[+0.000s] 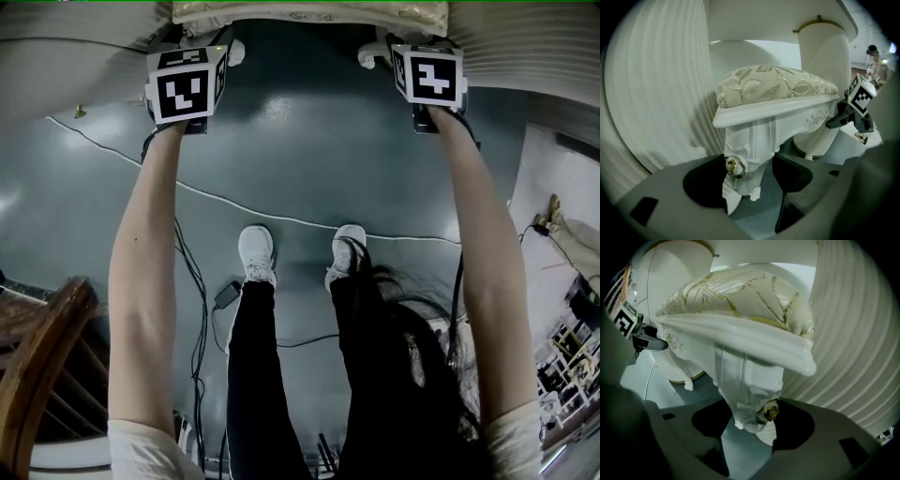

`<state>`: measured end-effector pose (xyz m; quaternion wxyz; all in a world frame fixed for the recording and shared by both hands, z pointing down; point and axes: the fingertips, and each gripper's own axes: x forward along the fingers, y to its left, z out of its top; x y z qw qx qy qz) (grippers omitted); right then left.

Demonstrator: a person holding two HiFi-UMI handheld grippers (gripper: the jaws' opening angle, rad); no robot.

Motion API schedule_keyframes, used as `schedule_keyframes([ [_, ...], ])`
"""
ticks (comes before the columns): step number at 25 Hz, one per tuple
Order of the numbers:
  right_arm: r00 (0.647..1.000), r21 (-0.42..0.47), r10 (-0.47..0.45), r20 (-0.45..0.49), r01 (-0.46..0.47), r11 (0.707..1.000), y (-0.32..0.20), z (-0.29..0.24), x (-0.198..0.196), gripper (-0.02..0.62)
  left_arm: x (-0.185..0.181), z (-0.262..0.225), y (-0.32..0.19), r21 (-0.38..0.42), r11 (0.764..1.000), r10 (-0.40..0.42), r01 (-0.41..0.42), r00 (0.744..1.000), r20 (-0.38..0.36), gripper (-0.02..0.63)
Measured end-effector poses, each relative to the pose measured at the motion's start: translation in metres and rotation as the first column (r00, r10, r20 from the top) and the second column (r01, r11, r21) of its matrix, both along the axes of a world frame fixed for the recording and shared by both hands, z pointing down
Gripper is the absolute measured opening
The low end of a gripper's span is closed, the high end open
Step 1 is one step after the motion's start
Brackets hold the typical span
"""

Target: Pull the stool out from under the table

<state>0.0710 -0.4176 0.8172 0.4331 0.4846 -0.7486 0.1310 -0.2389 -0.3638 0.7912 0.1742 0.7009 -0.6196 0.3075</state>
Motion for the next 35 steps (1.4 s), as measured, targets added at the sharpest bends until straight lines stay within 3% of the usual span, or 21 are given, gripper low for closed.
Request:
schedule_keyframes([
  [8,0.996,-0.054,-0.074,-0.051,0.071,0.996,0.002,0.005,0.002,0.278,0.004,0.003,0.029,0.031,0.999,-0.016,0.016,1.0,0.016,0.316],
  [22,1.0,-0.044,-0.015,-0.027,0.014,0.999,0.038,0.001,-0.002,0.273,-0.008,0.007,0.04,-0.042,0.994,0.108,-0.105,0.99,0.09,0.281],
  [28,0.997,-0.042,0.074,-0.015,-0.075,0.996,0.079,0.004,-0.002,0.272,-0.013,0.008,0.049,-0.051,0.985,0.17,-0.166,0.982,0.083,0.281],
  [35,0.999,-0.044,0.05,-0.02,-0.051,0.998,0.082,0.003,-0.002,0.27,-0.012,0.005,0.049,-0.033,0.984,0.179,-0.177,0.982,0.066,0.279],
])
